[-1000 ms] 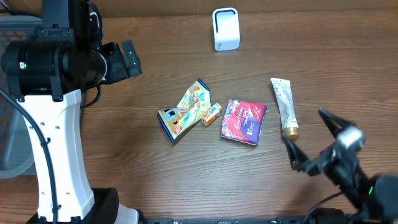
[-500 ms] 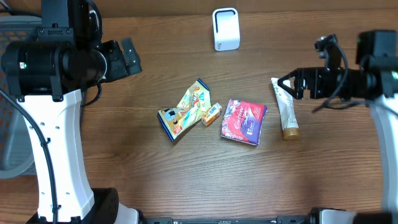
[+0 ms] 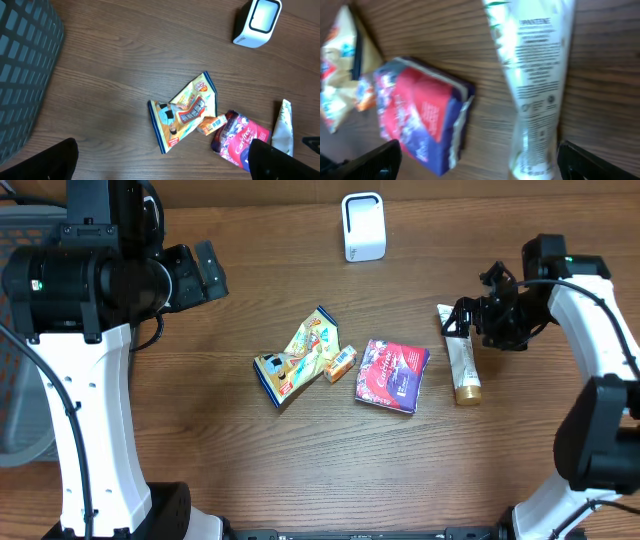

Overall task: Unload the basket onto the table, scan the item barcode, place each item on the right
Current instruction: 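Swing the right gripper over the white tube and lower onto it, then close the right gripper on the white tube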

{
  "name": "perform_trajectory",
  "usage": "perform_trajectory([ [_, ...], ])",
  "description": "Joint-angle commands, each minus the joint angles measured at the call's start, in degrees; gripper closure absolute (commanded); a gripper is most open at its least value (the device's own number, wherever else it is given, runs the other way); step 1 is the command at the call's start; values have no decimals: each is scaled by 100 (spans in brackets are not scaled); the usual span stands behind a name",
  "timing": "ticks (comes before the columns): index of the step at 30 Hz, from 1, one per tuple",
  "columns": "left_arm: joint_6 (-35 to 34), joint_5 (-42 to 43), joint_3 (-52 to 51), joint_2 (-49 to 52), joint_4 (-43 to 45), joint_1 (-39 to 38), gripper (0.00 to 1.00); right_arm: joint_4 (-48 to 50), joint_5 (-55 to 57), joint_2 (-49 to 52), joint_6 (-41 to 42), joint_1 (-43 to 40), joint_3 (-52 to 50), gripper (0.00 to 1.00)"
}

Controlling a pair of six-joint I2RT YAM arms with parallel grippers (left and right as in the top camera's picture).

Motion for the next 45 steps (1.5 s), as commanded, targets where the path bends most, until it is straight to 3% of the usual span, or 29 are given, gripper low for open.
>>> perform_trajectory([
  [1, -57, -17, -15, -87, 17, 24, 0, 160, 603, 192, 306, -15, -9, 0],
  [9, -57, -17, -15, -85, 17, 24, 0, 599, 737, 286, 468, 48, -450, 0],
  [12, -57, -17, -15, -85, 17, 24, 0, 848, 1362, 286, 811, 186, -710, 0],
  [25, -57, -17, -15, -87, 17, 22, 0, 1172, 1672, 284, 1064, 1259, -1097, 0],
  [36, -57, -17, -15, -87, 17, 24, 0, -66, 2371, 280, 1360, 1303, 107, 0],
  [43, -57, -17, -15, -87, 17, 24, 0, 706, 1987, 282, 1351, 1303, 251, 0],
  [44, -57, -17, -15, -85, 15, 24, 0, 739, 2011, 282, 1335, 1303, 251, 21],
  [45, -57, -17, -15, -87, 17, 24, 0, 741, 2072, 282, 1338, 1298, 251, 34],
])
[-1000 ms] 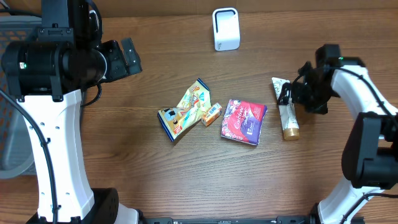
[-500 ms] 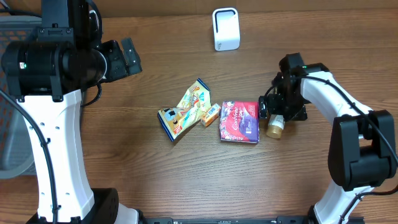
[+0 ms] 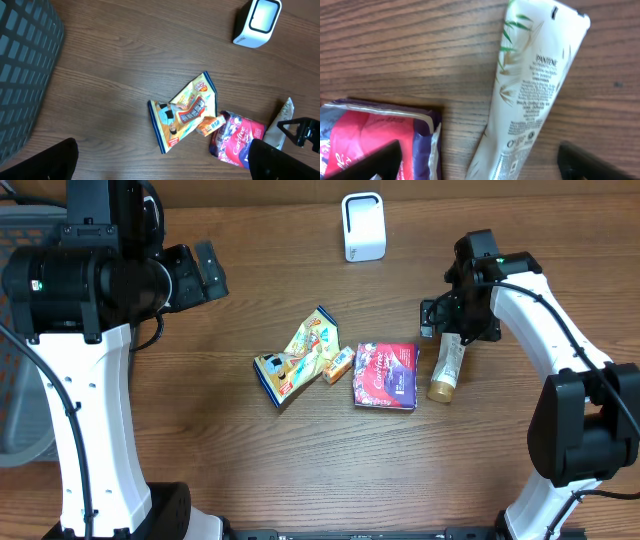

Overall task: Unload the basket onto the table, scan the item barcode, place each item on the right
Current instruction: 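Close the right gripper on the white tube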

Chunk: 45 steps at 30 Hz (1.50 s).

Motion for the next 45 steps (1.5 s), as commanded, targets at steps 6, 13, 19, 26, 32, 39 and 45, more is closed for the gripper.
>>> perform_trajectory([
  [6, -57, -17, -15, -87, 17, 24, 0, 101, 350, 2, 957, -227, 105, 96],
  [13, -57, -17, -15, -85, 17, 24, 0, 125, -153, 2, 1056, -542, -4, 96],
  [19, -57, -17, -15, -85, 17, 24, 0, 498, -278, 2, 1360, -481, -516, 96],
  [26, -57, -17, -15, -87, 17, 24, 0, 1128, -339, 11, 1829, -323, -1248, 96],
  [32, -57, -17, -15, -87, 17, 24, 0, 1370, -361, 11, 1827, -323, -1543, 96],
  [39, -57, -17, -15, -87, 17, 24, 0, 706, -92, 0, 1823, -428, -1012, 96],
  [45, -57, -17, -15, -87, 17, 24, 0, -621, 39, -13, 1373, -514, 367, 96],
])
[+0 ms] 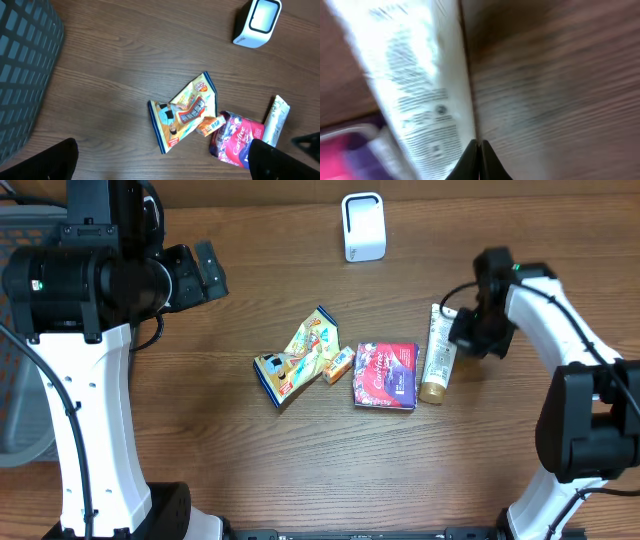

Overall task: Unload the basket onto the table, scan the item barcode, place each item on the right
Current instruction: 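Close the right gripper on the white tube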

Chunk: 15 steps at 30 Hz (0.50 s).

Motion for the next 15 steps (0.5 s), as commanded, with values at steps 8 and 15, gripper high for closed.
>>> perform_trajectory([
  [8, -55, -17, -15, -87, 17, 24, 0, 437, -688, -39, -575, 240, 323, 96],
  [15, -55, -17, -15, -85, 15, 24, 0, 1438, -713, -39, -57, 330, -756, 96],
])
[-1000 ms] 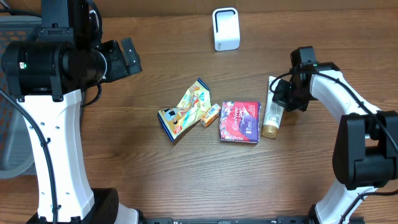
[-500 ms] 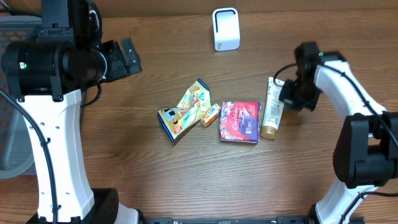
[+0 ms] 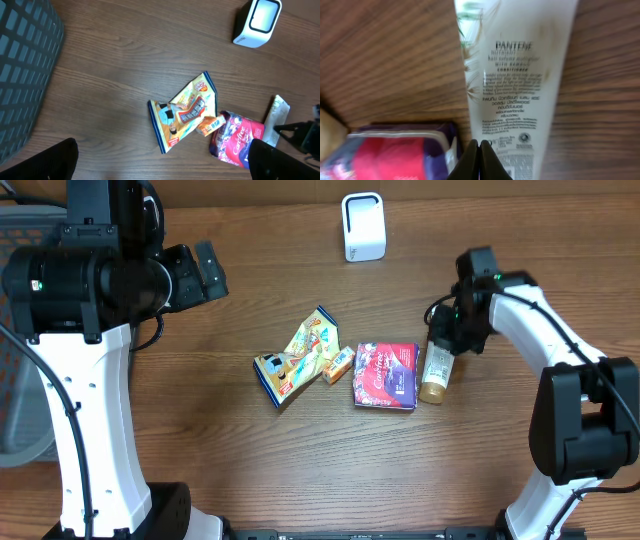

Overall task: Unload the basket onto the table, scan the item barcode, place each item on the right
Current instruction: 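Close the right gripper on the white tube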

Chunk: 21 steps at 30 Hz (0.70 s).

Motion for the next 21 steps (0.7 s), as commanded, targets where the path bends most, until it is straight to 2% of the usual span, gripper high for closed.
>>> perform_trajectory([
  [1, -55, -20, -15, -87, 17, 24, 0, 461, -79, -26, 225, -15, -629, 96],
  [6, -55, -20, -15, -85, 17, 24, 0, 275, 247, -48, 249, -68, -498, 96],
  [12, -55, -20, -15, -85, 17, 24, 0, -1073, 1263, -50, 229, -332, 719, 96],
  [15, -55, -20, -15, -87, 17, 24, 0, -1462, 1233, -50, -55, -461, 1211, 75],
  [16, -55, -20, -15, -85, 17, 24, 0, -1521, 1121, -50, -170, -492, 1300, 64],
  [19, -55, -20, -15, -87, 17, 24, 0, -1504, 409, -39, -509, -509, 1307, 9],
  [20, -55, -20, -15, -87, 17, 24, 0, -1451, 120, -31, -599, -509, 1268, 2],
  [21, -55, -20, -15, -87, 17, 24, 0, -1368, -131, -31, -691, -485, 1207, 0],
])
